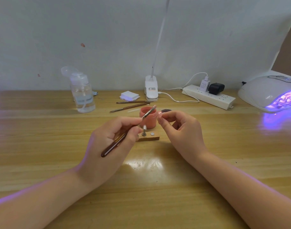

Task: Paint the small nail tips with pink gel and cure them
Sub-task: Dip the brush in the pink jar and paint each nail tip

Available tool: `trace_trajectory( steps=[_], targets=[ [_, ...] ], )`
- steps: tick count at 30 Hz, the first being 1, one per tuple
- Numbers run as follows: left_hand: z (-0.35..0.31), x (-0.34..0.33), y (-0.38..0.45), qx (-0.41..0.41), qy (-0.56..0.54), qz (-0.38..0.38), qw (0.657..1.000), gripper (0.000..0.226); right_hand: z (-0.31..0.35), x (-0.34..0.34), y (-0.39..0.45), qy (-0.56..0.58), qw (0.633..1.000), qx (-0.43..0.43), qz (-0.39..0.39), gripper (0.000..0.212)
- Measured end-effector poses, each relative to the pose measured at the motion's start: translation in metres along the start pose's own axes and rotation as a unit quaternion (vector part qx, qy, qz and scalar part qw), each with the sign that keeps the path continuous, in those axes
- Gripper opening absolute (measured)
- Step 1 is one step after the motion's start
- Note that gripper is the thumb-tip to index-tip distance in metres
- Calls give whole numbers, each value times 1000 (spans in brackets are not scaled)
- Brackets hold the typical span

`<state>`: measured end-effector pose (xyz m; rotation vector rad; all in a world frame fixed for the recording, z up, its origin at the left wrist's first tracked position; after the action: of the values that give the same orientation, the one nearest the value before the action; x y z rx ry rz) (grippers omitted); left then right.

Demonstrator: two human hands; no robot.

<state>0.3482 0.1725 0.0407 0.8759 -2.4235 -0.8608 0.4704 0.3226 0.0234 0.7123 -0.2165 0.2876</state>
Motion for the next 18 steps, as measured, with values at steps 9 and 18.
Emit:
trace_trajectory(
  steps=[9,18],
  targets=[
    [-12,-5,-2,-81,74,32,993,21,1,1,-1,1,1000,-6,-9,5],
    [-10,-6,-4,-61,109,23,992,22,2,0,-2,-1,1000,-7,-5,4]
  ],
)
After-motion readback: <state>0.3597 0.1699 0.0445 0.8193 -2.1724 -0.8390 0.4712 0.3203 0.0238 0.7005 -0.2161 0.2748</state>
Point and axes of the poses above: each hand's wrist, its own y-axis towards the middle knuckle, its own x-axis out of the back of the hand, z = x × y, the point moved 8 cm from there along y, towards the middle knuckle, and after that the axes turned 7 degrees about -z, right-handed, at the moved point
